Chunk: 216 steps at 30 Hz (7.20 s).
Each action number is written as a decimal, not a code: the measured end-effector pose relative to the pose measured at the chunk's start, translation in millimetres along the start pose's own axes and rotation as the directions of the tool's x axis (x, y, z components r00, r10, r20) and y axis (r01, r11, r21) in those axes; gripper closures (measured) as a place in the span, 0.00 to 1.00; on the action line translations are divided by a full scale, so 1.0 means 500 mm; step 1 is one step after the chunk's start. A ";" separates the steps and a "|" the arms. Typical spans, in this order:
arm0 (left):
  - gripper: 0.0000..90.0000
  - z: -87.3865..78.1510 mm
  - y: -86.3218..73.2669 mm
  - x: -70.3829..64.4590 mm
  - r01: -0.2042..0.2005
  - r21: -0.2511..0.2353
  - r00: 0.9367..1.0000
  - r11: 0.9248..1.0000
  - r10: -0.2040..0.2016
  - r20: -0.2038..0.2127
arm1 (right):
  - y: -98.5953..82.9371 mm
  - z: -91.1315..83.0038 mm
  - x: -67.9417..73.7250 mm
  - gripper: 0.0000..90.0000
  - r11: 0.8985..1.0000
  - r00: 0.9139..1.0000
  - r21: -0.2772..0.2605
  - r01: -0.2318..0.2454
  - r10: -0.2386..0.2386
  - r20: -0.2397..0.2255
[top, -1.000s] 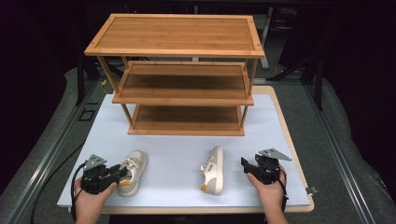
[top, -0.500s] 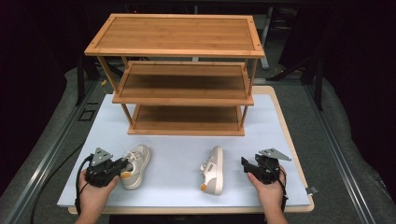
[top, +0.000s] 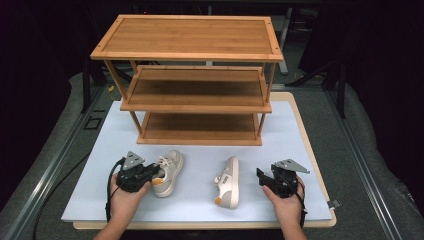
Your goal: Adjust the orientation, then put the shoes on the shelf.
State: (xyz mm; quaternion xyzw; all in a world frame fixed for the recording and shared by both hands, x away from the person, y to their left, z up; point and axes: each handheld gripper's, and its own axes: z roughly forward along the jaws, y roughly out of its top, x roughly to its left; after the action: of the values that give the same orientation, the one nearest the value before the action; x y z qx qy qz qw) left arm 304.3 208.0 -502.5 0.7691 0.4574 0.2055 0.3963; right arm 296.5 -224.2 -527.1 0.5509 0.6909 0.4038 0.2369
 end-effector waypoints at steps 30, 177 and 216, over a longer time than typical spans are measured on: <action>0.56 0.014 -0.014 -0.021 0.101 -0.066 0.977 0.993 -0.087 0.196 | 0.020 -0.059 0.106 0.84 0.988 0.984 -0.115 0.105 -0.120 -0.129; 0.58 0.059 -0.023 -0.041 0.191 -0.002 0.933 0.982 -0.181 0.312 | 0.013 0.045 0.247 0.58 0.998 0.956 0.026 -0.051 0.056 -0.287; 0.54 0.072 -0.036 -0.077 0.340 -0.029 0.922 0.940 -0.327 0.206 | -0.009 0.081 0.268 0.54 0.988 0.959 0.030 -0.154 0.157 -0.238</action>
State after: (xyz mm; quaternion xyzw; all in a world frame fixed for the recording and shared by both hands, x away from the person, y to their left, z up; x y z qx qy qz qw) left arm 299.7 164.1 -536.9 0.6836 0.5330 0.0720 0.4934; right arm 287.7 -84.7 -537.9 0.5520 0.6714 0.4806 0.1164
